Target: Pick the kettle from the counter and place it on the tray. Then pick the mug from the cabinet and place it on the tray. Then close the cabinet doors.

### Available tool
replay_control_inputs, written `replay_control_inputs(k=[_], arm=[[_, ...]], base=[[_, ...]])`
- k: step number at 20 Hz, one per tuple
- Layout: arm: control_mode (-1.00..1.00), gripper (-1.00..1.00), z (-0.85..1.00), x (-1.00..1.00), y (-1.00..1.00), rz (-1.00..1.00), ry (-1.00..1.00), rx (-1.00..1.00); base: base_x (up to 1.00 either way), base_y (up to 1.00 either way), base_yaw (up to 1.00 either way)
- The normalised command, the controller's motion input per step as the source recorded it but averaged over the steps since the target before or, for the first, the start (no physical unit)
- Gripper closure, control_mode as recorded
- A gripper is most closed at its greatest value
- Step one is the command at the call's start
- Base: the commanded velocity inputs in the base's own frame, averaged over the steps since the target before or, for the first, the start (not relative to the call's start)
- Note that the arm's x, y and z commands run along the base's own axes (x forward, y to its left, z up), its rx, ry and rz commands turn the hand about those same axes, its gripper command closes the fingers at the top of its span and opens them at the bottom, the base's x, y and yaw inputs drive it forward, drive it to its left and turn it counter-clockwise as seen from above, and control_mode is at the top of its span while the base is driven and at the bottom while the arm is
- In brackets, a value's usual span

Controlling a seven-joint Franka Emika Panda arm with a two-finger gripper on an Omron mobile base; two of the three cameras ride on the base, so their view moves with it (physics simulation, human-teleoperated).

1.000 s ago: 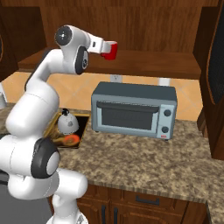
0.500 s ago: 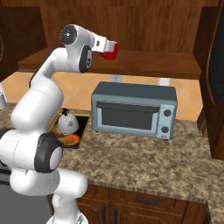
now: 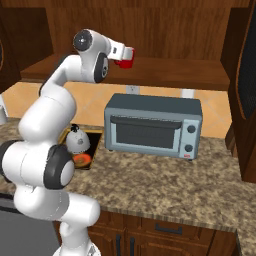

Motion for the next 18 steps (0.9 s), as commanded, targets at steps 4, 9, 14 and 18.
replay_control_inputs(k=[4, 9, 14, 18], arm=[[-1.00, -1.00, -0.05, 0.18, -0.06, 0.00, 0.00, 0.00], [-1.00, -1.00, -0.06, 0.15, -0.05, 0.00, 0.00, 0.00], [-1.00, -1.00, -0.07, 0.16, -0.06, 0.00, 0.00, 0.00], [-1.00, -1.00, -0.10, 0.13, -0.04, 0.00, 0.00, 0.00]], base=[[0.00, 0.00, 0.00], [0.00, 0.00, 0.00], [0.00, 0.00, 0.00], [0.00, 0.00, 0.00]])
